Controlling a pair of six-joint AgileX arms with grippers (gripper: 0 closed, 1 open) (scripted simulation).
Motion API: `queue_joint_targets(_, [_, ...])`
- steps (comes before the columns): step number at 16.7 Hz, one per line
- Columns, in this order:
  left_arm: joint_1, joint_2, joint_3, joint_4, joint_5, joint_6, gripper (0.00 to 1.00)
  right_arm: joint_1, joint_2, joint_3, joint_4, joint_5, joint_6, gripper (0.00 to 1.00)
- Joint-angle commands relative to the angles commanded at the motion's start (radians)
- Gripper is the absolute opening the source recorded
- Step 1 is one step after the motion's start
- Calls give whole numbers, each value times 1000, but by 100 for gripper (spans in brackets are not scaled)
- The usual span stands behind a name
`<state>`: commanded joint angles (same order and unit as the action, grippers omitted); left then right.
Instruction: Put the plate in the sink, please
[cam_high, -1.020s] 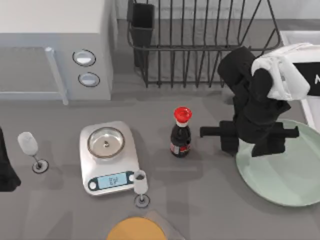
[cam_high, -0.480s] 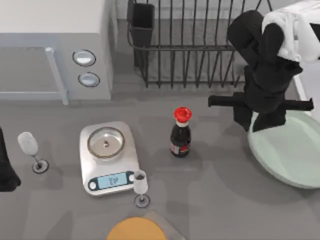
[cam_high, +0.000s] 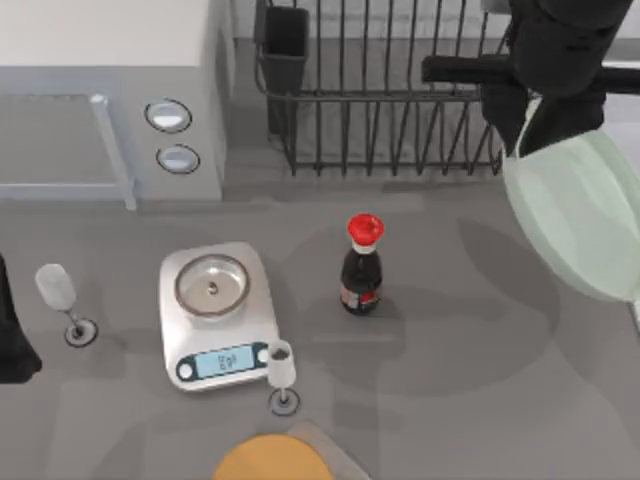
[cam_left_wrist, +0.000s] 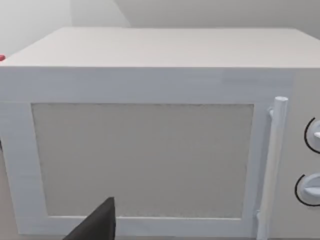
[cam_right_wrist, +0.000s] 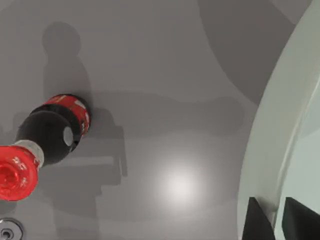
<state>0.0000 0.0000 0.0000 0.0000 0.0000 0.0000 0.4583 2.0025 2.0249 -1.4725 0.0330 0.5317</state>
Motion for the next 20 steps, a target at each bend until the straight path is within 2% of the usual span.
queue_joint_targets(6, [0, 0, 0, 0, 0, 0, 100, 24, 28, 299, -287, -15, -16, 0])
queue_joint_targets(13, [0, 0, 0, 0, 0, 0, 100, 19, 32, 336, -322, -17, -20, 0])
queue_joint_targets(16, [0, 0, 0, 0, 0, 0, 100, -46, 102, 401, -322, -17, -85, 0])
queue_joint_targets(20, [0, 0, 0, 0, 0, 0, 100, -229, 339, 587, -314, -20, -272, 0])
